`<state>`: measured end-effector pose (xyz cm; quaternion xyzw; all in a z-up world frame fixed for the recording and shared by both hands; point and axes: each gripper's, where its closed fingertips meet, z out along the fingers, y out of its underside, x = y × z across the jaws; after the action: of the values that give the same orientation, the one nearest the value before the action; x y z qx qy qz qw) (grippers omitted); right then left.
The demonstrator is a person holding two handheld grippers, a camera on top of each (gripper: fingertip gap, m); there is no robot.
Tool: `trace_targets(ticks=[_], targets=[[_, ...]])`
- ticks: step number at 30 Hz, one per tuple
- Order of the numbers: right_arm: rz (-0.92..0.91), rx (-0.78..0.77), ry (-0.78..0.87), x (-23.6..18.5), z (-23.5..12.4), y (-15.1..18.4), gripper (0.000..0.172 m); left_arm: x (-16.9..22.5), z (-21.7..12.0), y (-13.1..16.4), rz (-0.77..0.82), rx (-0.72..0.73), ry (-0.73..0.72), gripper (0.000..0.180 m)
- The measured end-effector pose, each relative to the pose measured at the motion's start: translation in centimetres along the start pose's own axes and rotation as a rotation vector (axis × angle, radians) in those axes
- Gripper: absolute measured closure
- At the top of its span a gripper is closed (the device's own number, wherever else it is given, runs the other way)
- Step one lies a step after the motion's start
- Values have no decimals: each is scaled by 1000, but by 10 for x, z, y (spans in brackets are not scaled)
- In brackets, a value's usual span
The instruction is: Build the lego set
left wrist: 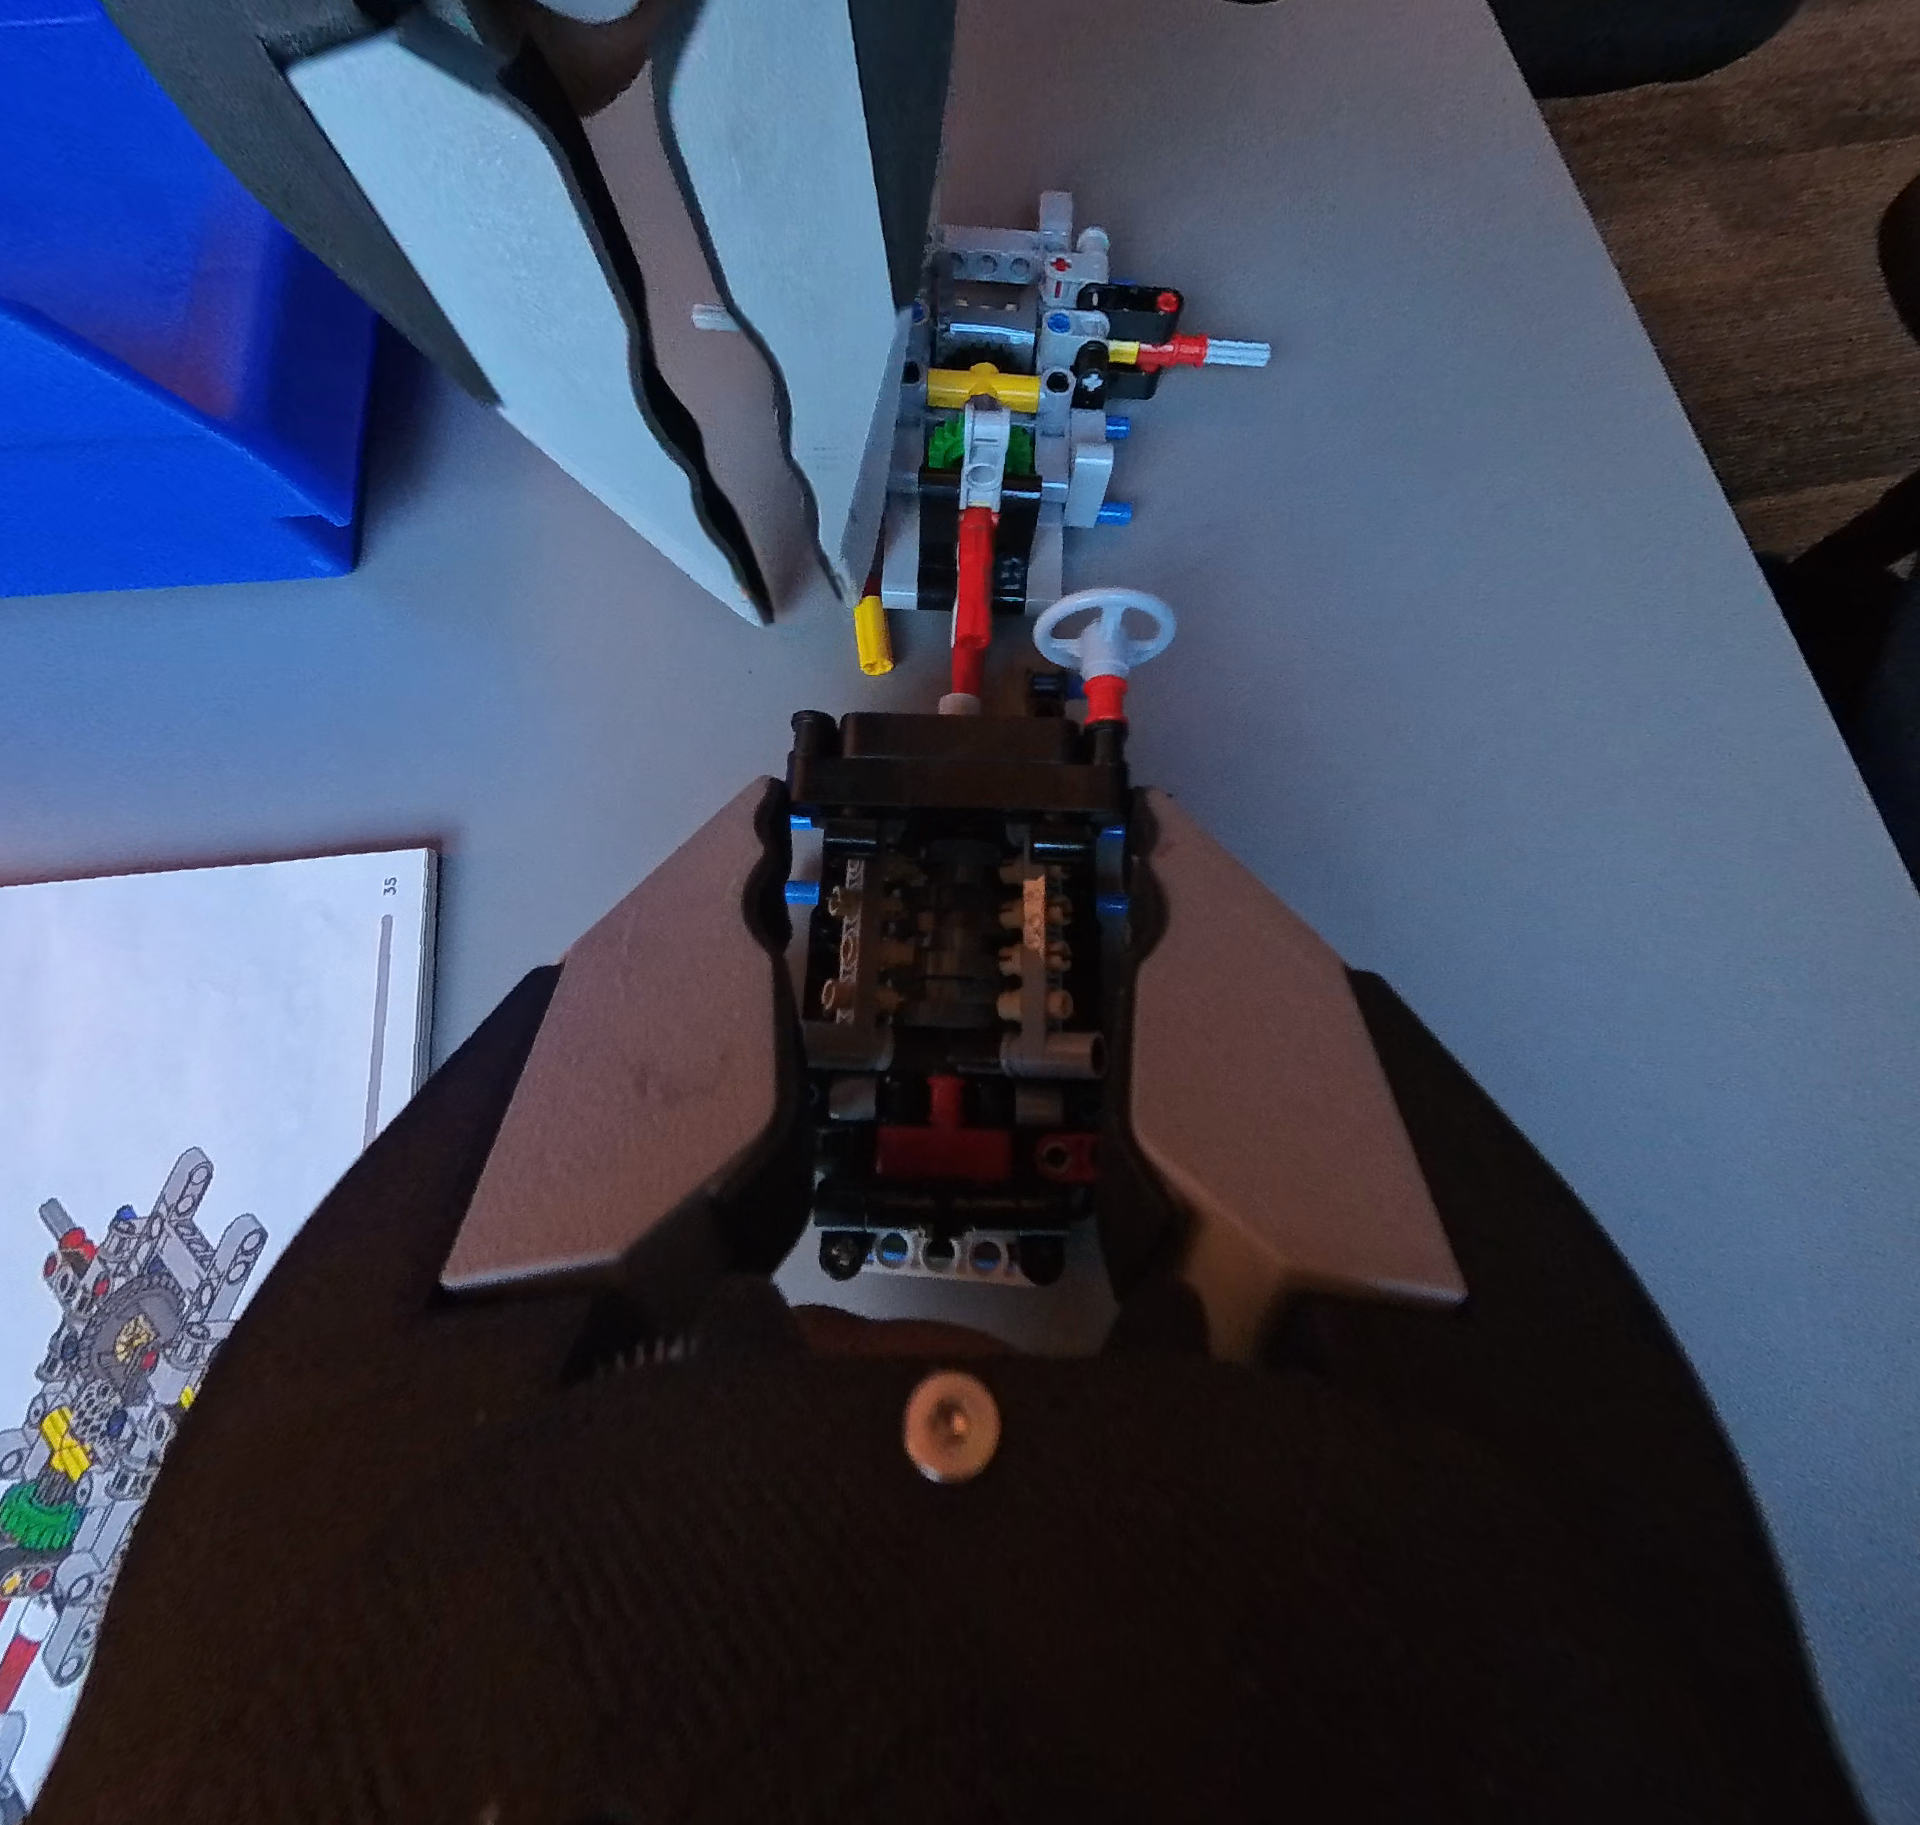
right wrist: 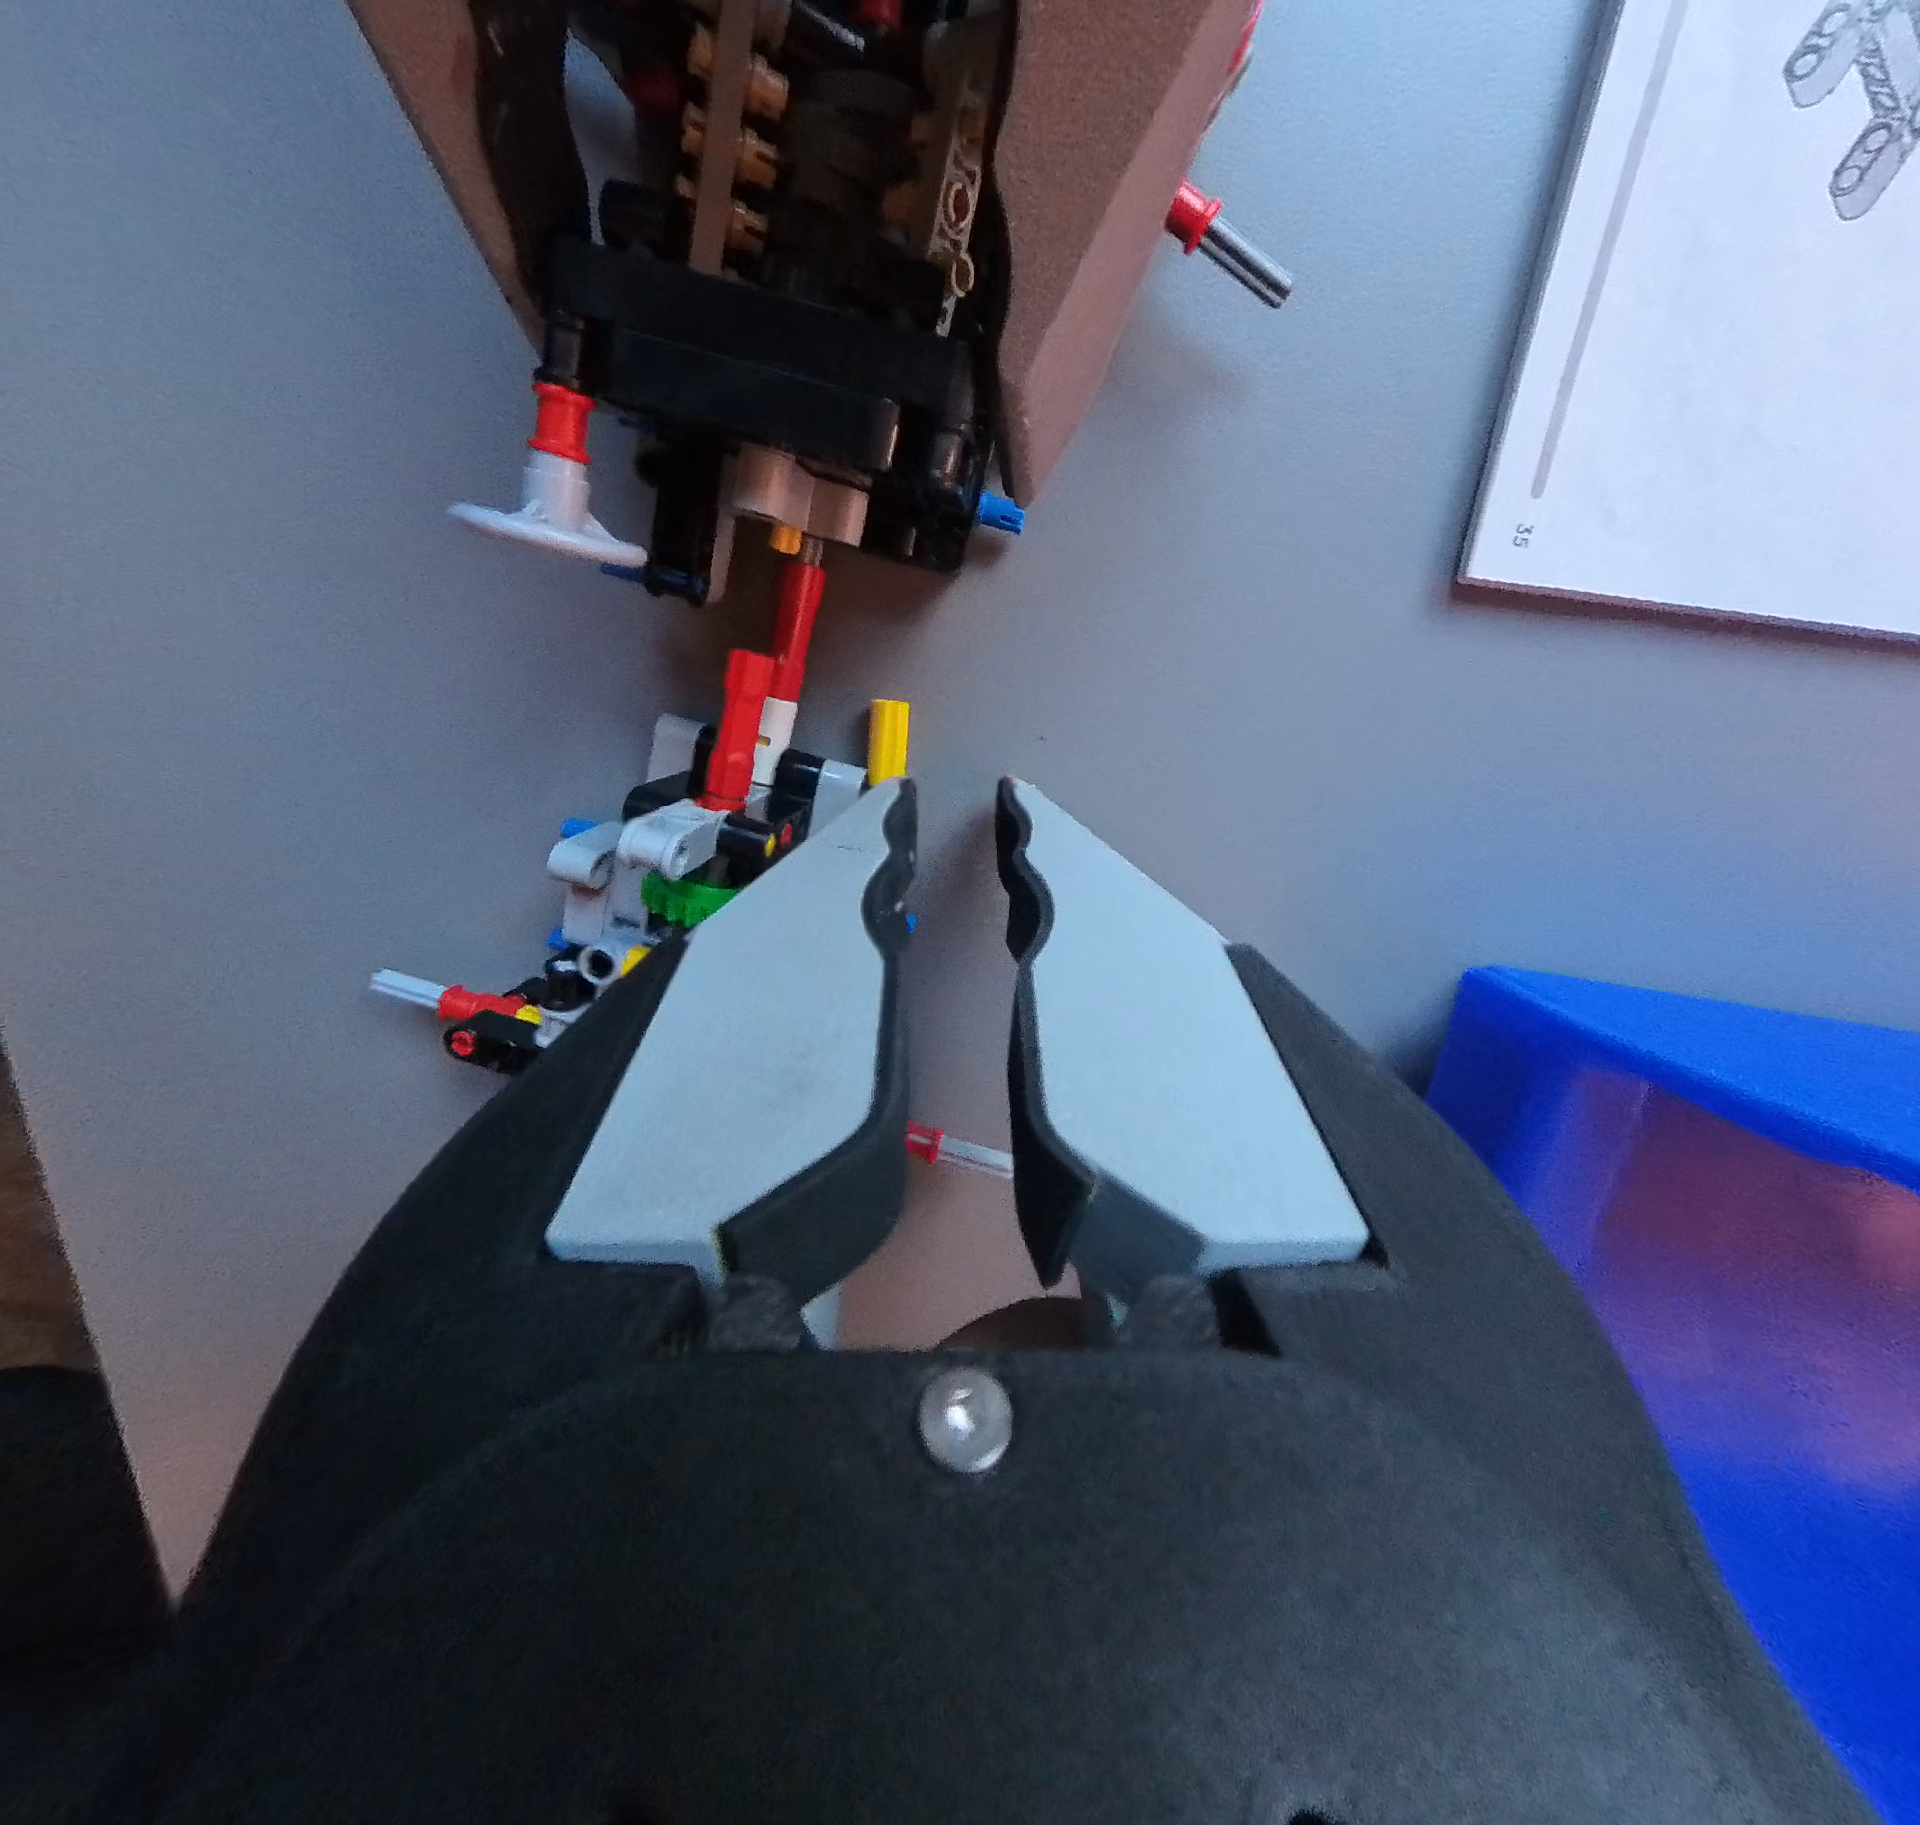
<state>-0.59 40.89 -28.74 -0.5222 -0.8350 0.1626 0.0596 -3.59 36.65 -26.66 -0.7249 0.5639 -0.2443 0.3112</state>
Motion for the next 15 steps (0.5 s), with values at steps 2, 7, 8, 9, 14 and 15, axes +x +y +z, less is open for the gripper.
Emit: trace_targets(ticks=[2,7,8,9,14,15], targets=[[28,50,-45,-5,-2,-6,158,0,0,0,-4,0,0,117],[27,31,-68,-10,7,-7,166,0,0,0,-6,-3,-3,117],[23,25,-63,-9,7,-7,168,0,0,0,-5,-4,-5,117],[19,23,-61,-9,7,-7,168,-1,0,0,-6,-4,-6,117],[13,48,-34,-7,7,-7,168,0,0,0,-7,-4,-4,117],[8,64,-3,-3,6,-8,168,0,0,0,-7,-1,-3,117]])
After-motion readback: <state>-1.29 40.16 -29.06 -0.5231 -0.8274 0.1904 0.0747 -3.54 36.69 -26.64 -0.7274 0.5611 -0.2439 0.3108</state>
